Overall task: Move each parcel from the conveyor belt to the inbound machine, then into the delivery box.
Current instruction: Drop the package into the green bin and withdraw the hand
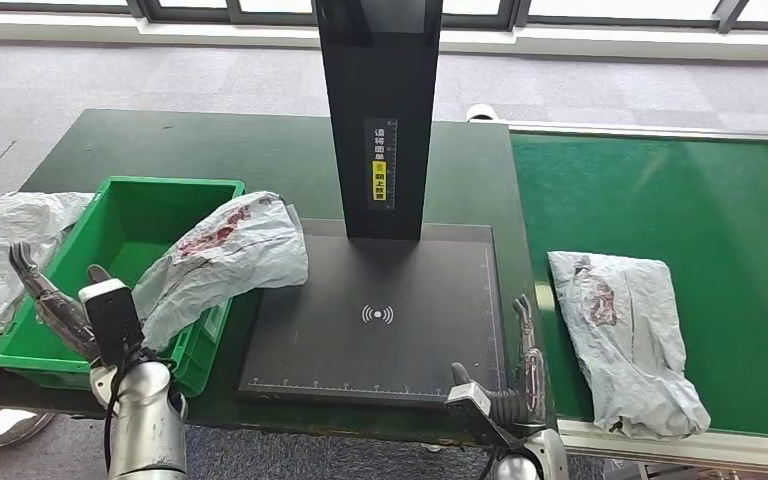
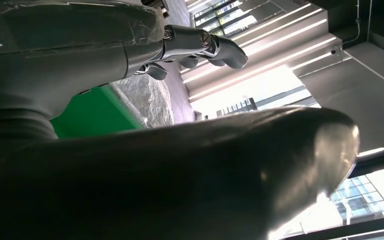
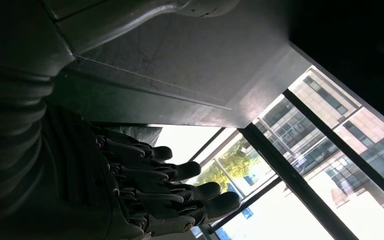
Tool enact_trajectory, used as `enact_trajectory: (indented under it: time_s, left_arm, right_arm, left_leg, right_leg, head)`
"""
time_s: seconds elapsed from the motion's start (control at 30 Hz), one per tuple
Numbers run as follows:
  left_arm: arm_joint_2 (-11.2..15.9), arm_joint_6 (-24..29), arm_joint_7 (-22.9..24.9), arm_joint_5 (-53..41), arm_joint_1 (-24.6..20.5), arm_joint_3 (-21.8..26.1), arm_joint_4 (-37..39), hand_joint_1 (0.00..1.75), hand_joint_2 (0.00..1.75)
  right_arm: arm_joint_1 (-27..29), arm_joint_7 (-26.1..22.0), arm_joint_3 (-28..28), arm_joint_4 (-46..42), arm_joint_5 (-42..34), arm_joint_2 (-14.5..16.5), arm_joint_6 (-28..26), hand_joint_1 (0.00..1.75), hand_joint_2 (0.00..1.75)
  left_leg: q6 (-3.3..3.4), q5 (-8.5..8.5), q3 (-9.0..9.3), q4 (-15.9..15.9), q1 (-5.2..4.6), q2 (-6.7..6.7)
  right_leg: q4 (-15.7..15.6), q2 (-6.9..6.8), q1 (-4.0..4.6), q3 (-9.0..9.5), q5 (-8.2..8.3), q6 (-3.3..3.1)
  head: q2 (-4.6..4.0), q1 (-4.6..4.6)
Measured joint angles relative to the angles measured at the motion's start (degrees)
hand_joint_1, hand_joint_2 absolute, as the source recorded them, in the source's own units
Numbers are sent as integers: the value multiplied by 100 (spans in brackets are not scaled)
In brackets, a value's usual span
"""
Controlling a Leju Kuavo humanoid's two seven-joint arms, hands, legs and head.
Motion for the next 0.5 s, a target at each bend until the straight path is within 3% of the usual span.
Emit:
enact_trajectory:
  time_s: [0.13, 0.33, 0.5]
  left_arm:
    - [-44, 0, 52, -129, 26, 166, -140, 0, 0]
    - [-62, -1, 586, -702, 107, 392, -320, 0, 0]
    - [-32, -160, 274, 374, 391, -11, -767, 0, 0]
  right_arm:
    - [-46, 0, 33, 65, -8, 1, -2, 0, 175]
    - [-83, -2, 43, 140, 154, 27, -2, 0, 175]
    - [73, 0, 11, 53, 379, 35, -5, 0, 175]
  left_leg:
    - [0, 0, -4, 0, 1, 3]
    - [0, 0, -6, 0, 1, 3]
    - [1, -2, -7, 2, 0, 5]
  right_leg:
    - [0, 2, 1, -4, -1, -1]
    - [0, 1, 1, -7, -1, -1]
    - [-1, 4, 0, -12, -2, 0]
  head:
    - [-1, 1]
    - [1, 0]
    - [-1, 1]
